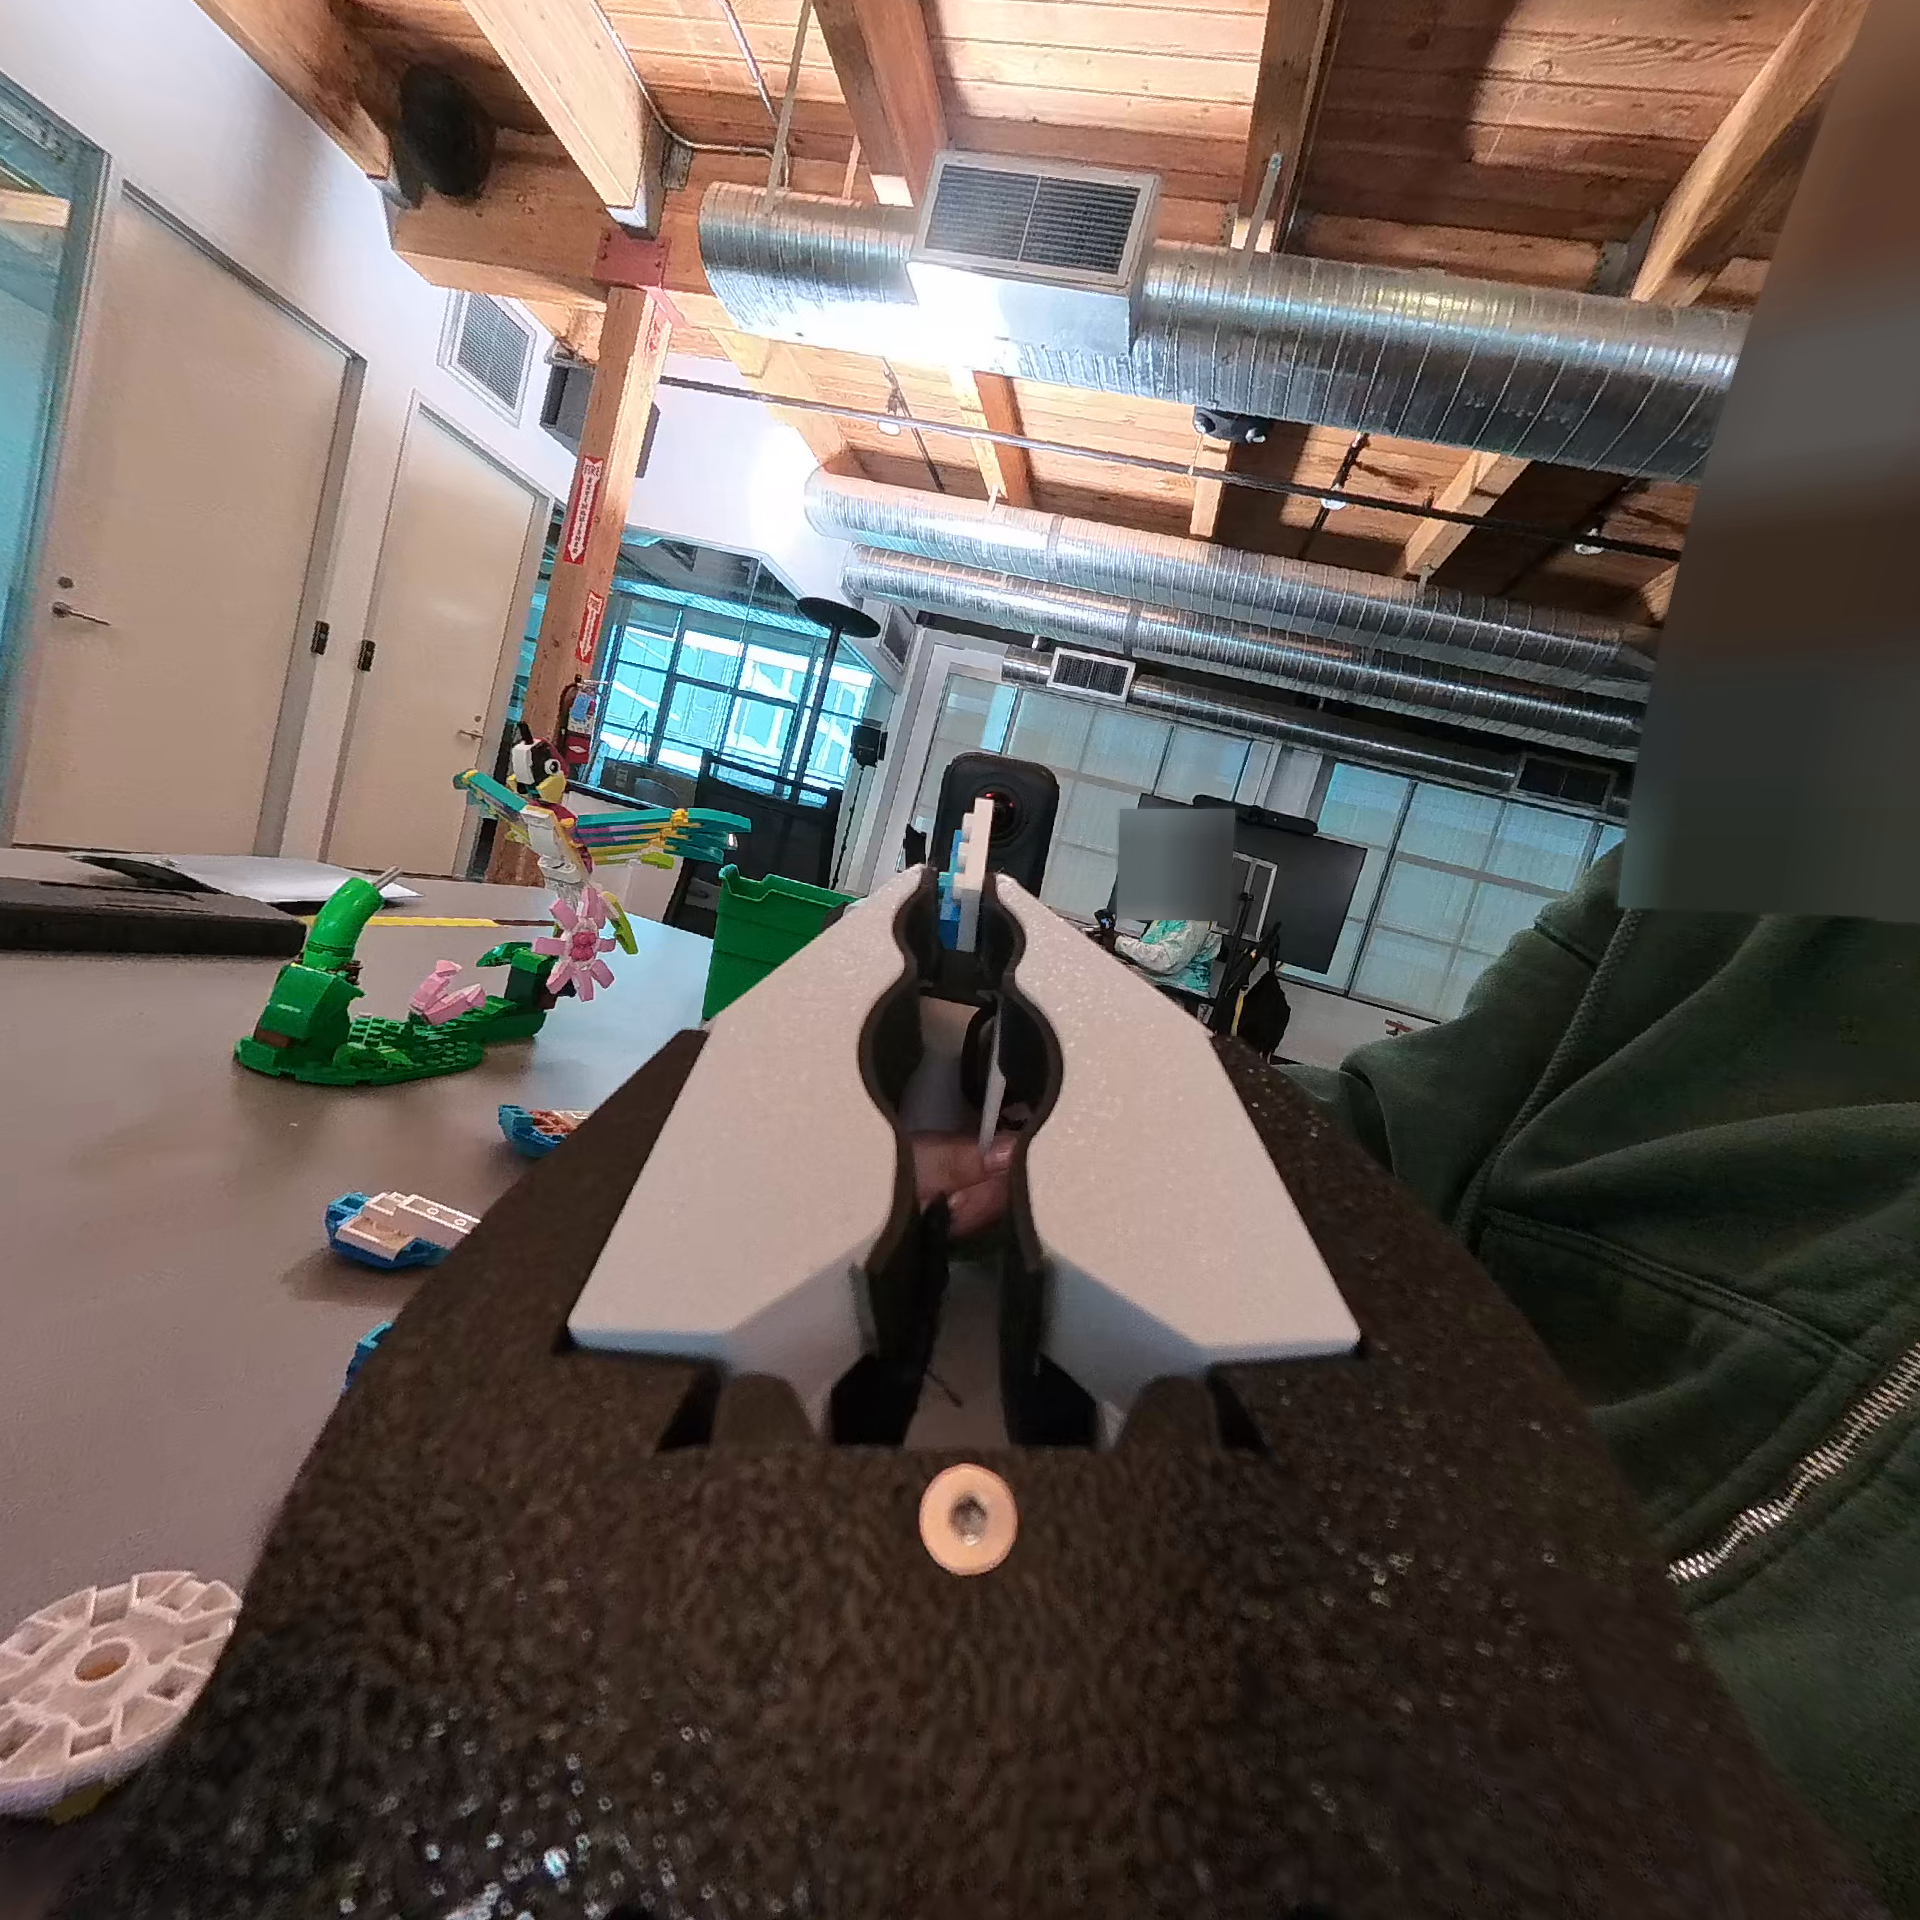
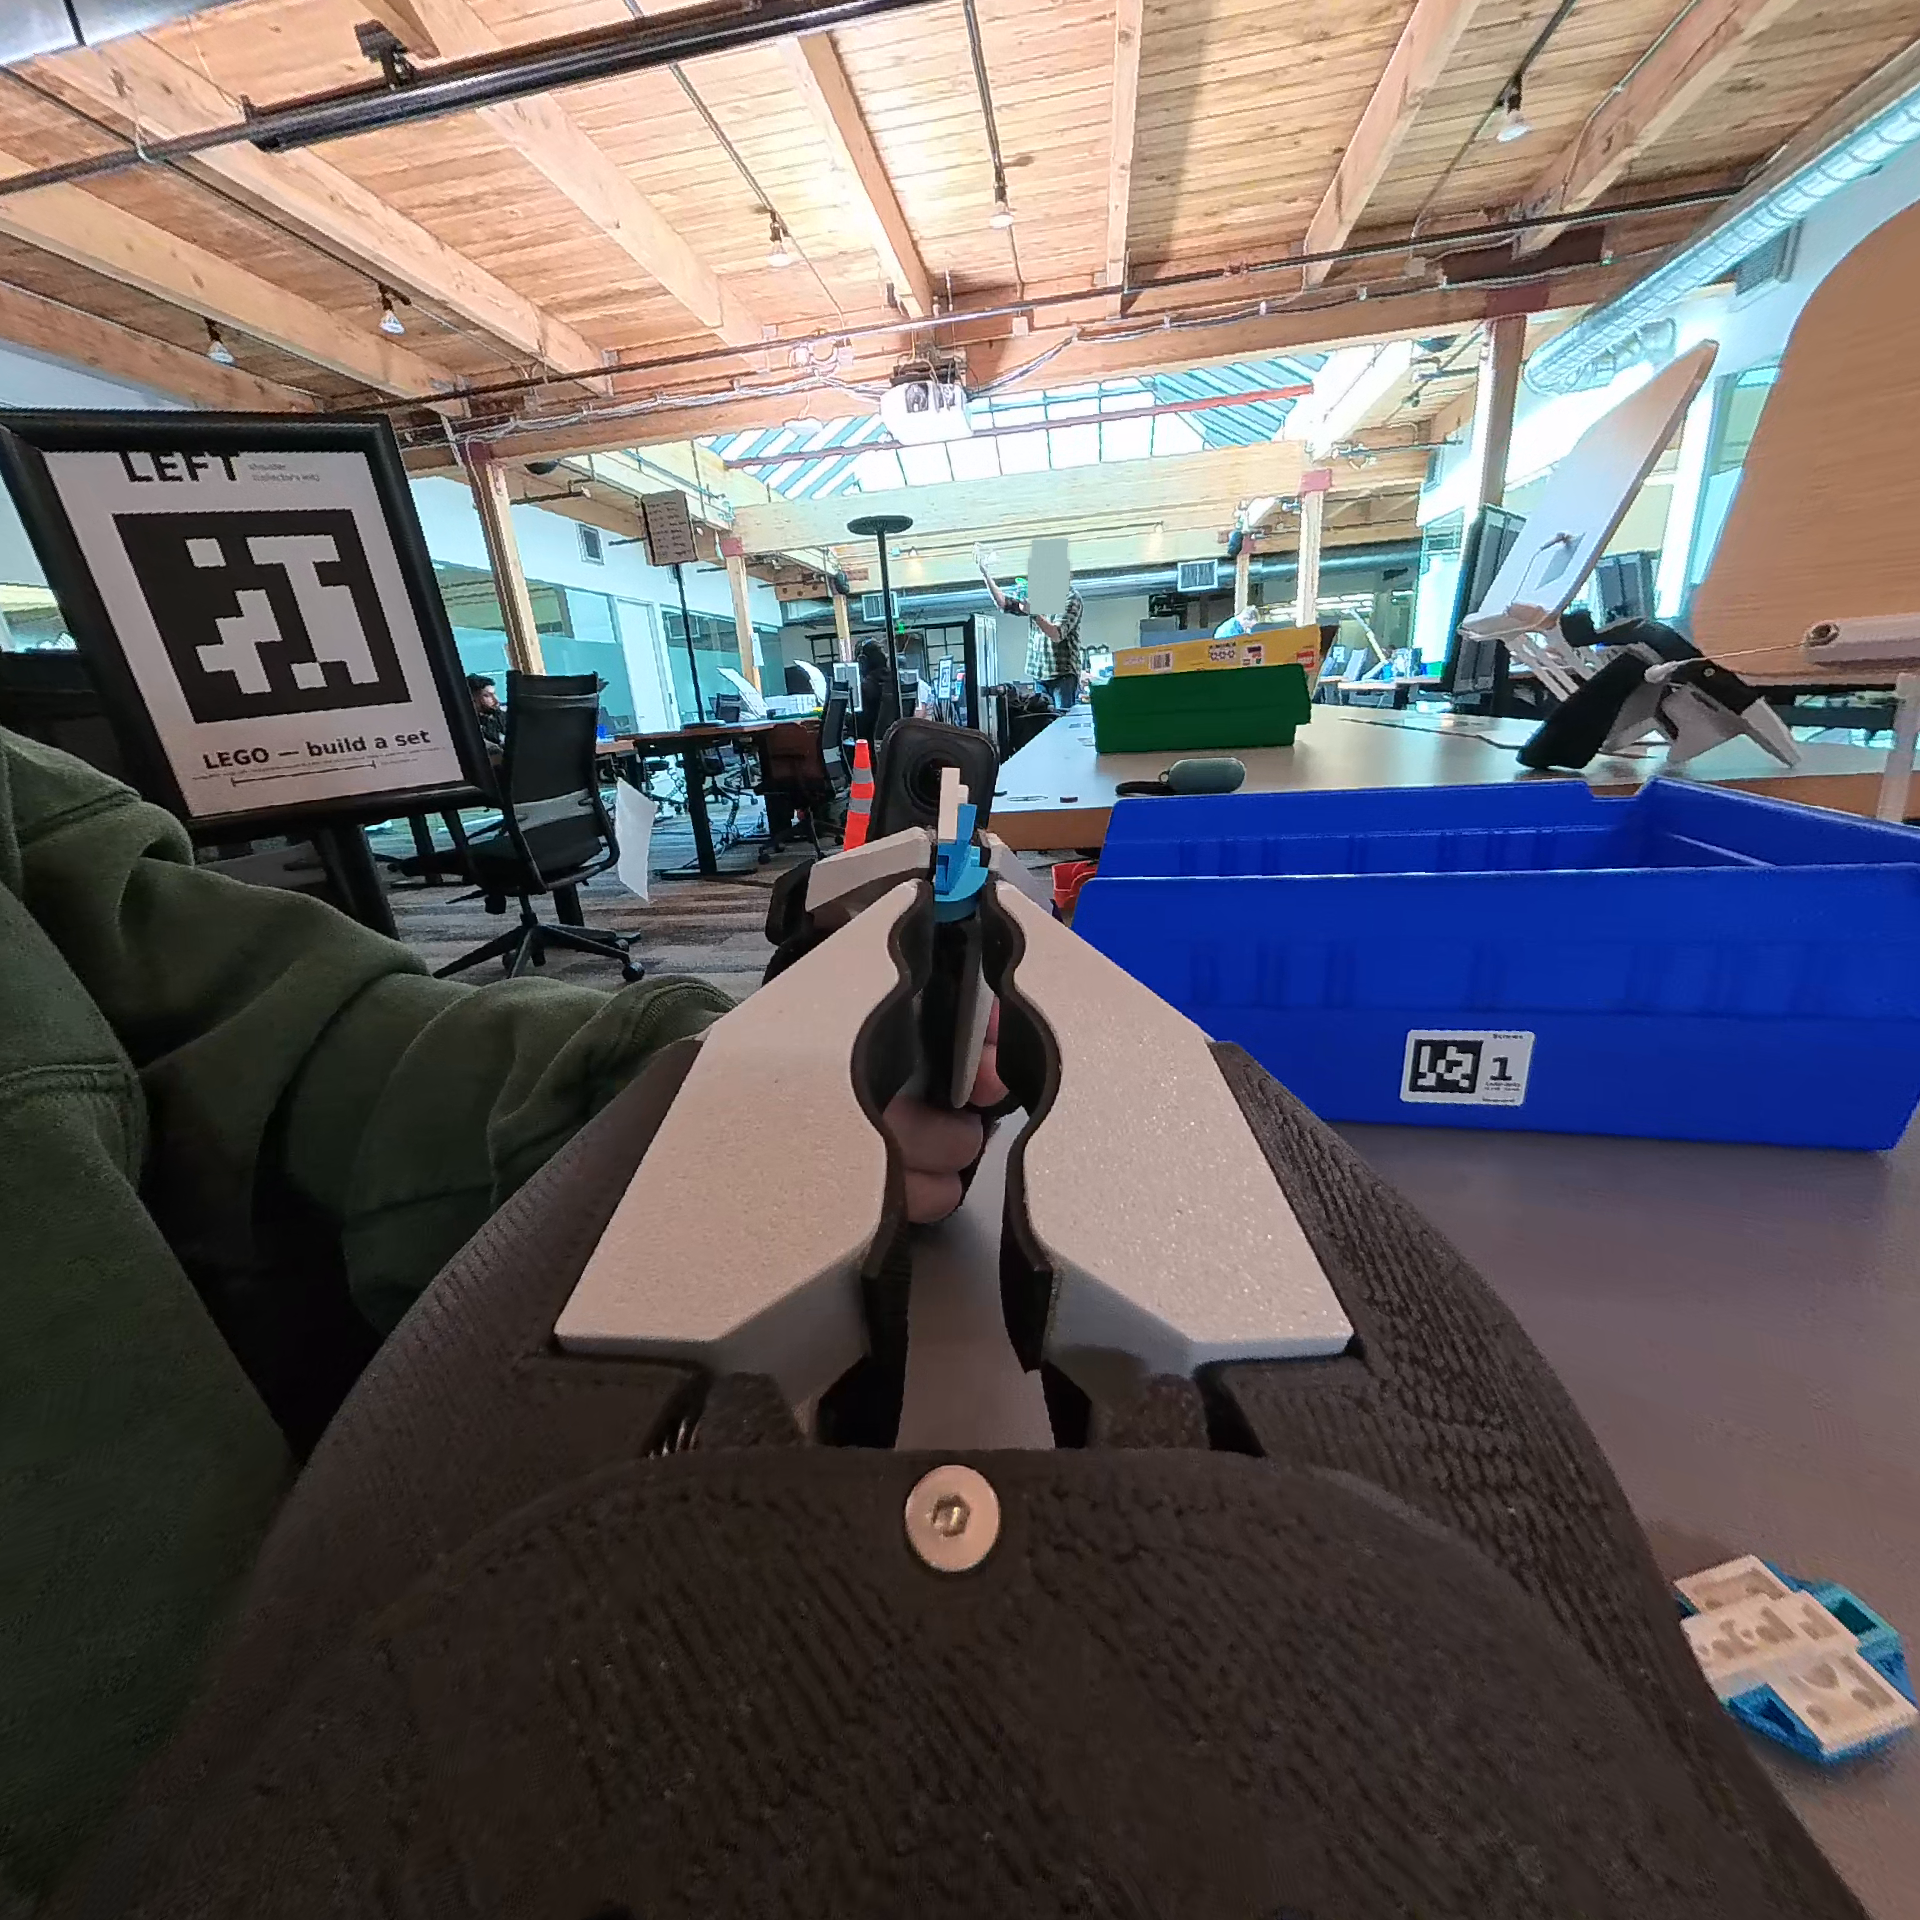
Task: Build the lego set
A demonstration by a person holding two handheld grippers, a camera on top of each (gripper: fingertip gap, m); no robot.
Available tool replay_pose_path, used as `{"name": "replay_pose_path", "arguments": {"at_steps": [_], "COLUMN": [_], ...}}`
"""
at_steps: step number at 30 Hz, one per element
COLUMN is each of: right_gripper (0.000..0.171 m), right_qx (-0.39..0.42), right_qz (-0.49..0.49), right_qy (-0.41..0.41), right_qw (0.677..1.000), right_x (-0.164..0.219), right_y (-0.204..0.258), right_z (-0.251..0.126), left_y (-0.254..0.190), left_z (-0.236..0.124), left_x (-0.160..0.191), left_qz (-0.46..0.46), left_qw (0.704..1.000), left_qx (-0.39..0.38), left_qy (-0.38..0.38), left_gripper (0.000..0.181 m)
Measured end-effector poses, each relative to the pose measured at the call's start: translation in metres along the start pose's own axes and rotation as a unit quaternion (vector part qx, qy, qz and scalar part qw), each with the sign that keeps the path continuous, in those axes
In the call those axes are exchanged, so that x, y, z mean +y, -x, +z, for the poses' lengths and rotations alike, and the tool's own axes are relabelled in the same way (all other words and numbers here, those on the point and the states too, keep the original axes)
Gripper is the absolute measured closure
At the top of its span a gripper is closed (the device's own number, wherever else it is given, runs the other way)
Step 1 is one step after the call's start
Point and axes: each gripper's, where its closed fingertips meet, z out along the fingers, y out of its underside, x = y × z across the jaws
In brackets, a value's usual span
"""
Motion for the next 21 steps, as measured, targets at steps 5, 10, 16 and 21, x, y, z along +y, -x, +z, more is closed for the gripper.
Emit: {"name": "replay_pose_path", "arguments": {"at_steps": [5,10,16,21], "right_gripper": [0.165,0.165,0.165,0.165], "right_qx": [0.0,0.0,0.001,0.009], "right_qz": [0.001,0.0,-0.002,-0.02], "right_qy": [0.0,0.0,0.001,0.003], "right_qw": [1.0,1.0,1.0,1.0], "right_x": [0.0,0.0001,0.0001,-0.0003], "right_y": [-0.0004,-0.0008,-0.001,-0.002], "right_z": [0.0001,0.0002,0.0002,0.0], "left_y": [0.0,0.0,-0.0002,0.0003], "left_z": [-0.0001,0.0,0.0,0.0002], "left_x": [0.0,0.0001,0.0002,0.0003], "left_qz": [-0.002,-0.002,-0.002,-0.002], "left_qw": [1.0,1.0,1.0,1.0], "left_qx": [0.0,0.0,0.001,-0.002], "left_qy": [0.0,0.0,0.0,0.0], "left_gripper": [0.178,0.178,0.178,0.178]}}
